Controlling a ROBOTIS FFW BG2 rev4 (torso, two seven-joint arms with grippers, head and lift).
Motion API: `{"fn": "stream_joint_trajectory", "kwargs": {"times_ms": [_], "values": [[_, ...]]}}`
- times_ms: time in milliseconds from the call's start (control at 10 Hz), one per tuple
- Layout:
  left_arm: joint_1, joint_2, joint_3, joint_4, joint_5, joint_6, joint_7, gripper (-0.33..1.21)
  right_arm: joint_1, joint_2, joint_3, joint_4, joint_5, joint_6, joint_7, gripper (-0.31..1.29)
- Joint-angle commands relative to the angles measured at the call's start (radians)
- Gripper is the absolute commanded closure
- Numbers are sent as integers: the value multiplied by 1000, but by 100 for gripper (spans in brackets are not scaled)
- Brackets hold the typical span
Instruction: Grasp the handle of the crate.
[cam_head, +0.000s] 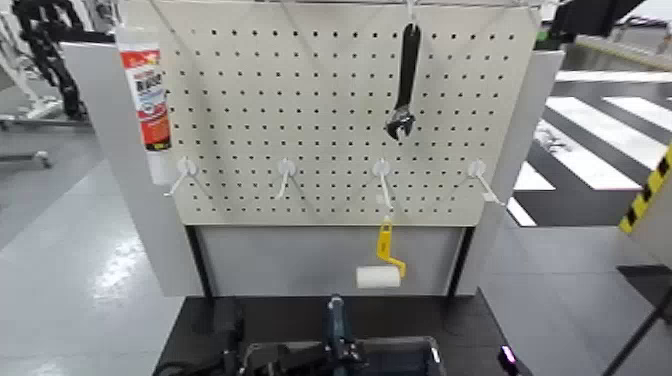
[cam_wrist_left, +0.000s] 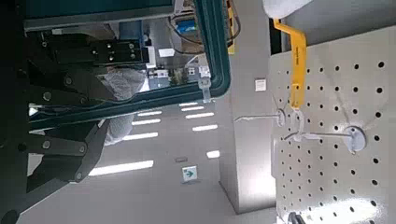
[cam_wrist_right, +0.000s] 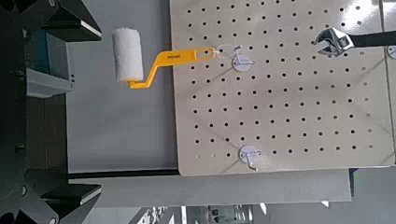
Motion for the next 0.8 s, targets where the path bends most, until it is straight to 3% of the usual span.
{"fn": "stream_joint_trajectory", "kwargs": {"times_ms": [100,800], "values": [[0,-2,-4,2,1,-5,-5,117,-1,-1,4,-1,2,4,-6,15],[3,-10,-10,8,1,-7,-20,117,-9,-14,15,-18,37,28,-25,15]]}}
